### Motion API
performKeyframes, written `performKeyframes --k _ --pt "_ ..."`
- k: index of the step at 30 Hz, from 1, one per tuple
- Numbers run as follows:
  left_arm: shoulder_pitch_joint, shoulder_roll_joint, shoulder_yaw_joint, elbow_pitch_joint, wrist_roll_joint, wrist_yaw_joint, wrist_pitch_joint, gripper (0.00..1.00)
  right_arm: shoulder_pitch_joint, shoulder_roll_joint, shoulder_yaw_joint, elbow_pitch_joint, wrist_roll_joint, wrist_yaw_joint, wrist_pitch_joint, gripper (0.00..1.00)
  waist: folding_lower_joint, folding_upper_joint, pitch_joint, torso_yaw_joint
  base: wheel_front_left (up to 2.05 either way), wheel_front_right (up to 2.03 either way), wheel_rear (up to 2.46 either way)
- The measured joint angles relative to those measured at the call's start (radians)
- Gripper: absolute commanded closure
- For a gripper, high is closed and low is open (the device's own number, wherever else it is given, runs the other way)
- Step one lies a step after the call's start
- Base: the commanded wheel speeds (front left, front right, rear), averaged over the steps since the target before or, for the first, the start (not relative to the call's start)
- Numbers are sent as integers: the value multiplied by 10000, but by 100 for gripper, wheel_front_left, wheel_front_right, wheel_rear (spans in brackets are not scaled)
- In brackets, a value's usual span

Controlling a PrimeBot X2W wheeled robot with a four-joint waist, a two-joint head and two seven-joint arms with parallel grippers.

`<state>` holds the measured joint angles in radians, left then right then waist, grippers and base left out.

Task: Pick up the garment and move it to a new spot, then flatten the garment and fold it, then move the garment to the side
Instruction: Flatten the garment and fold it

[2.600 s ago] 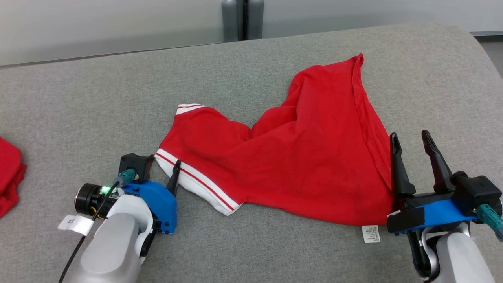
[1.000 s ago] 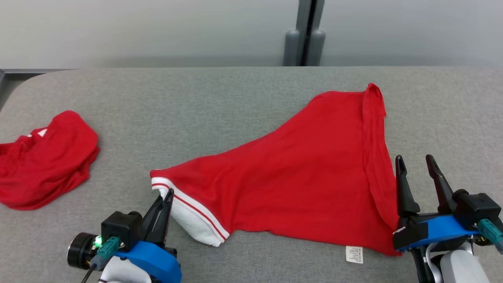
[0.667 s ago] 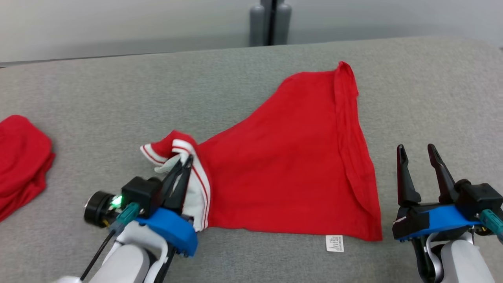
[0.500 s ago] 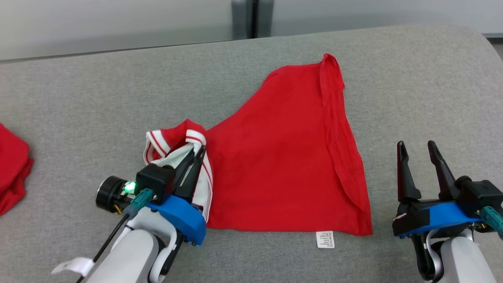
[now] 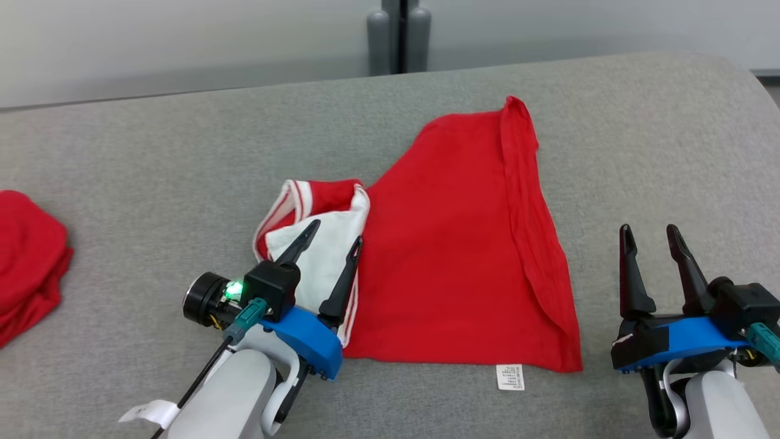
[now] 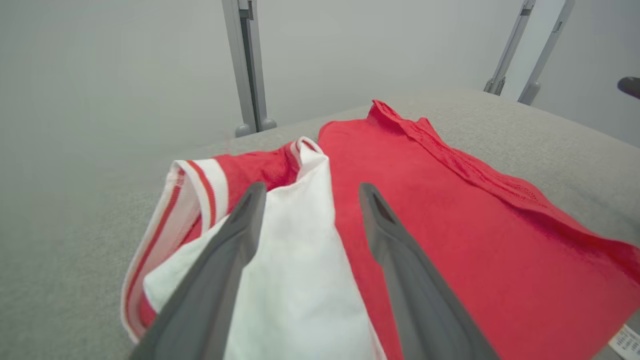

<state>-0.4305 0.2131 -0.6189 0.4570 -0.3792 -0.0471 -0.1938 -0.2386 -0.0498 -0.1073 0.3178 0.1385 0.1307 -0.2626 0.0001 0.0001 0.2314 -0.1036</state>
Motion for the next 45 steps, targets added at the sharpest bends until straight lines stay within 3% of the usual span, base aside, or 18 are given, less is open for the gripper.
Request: performKeyframes --k 8,17,25,39,40,41,42,43,45 --pt "334 144 499 -232 -61 395 -546 0 160 4 67 165 -46 0 2 0 -1 0 -513 563 0 0 0" --pt "315 734 932 -201 -221 506 -581 0 157 4 203 207 -56 0 2 0 -2 0 -485 455 0 0 0" --pt "-76 840 650 380 -272 71 -96 0 131 2 234 236 -36 0 2 0 -1 0 -161 70 0 0 0" --pt "-848 430 322 3080 -598 -510 -244 0 -34 2 276 265 6 0 2 0 -1 0 140 -361 0 0 0" --pt "-899 372 314 3218 -608 -522 -299 2 -34 2 272 265 6 0 2 0 -2 0 136 -366 0 0 0" --pt "-963 316 309 3340 -617 -546 -357 60 -35 2 272 263 6 0 2 0 -1 0 130 -368 0 0 0" --pt "-1033 270 293 3455 -623 -573 -389 95 -34 2 268 259 4 0 2 0 -1 0 118 -362 0 0 0" --pt "-1081 222 293 3511 -627 -593 -468 100 -33 2 259 257 2 0 2 0 -1 0 103 -349 0 0 0" --pt "-1134 113 267 3661 -627 -614 -550 100 -29 2 232 255 -27 0 2 0 -1 0 46 -305 0 0 0"
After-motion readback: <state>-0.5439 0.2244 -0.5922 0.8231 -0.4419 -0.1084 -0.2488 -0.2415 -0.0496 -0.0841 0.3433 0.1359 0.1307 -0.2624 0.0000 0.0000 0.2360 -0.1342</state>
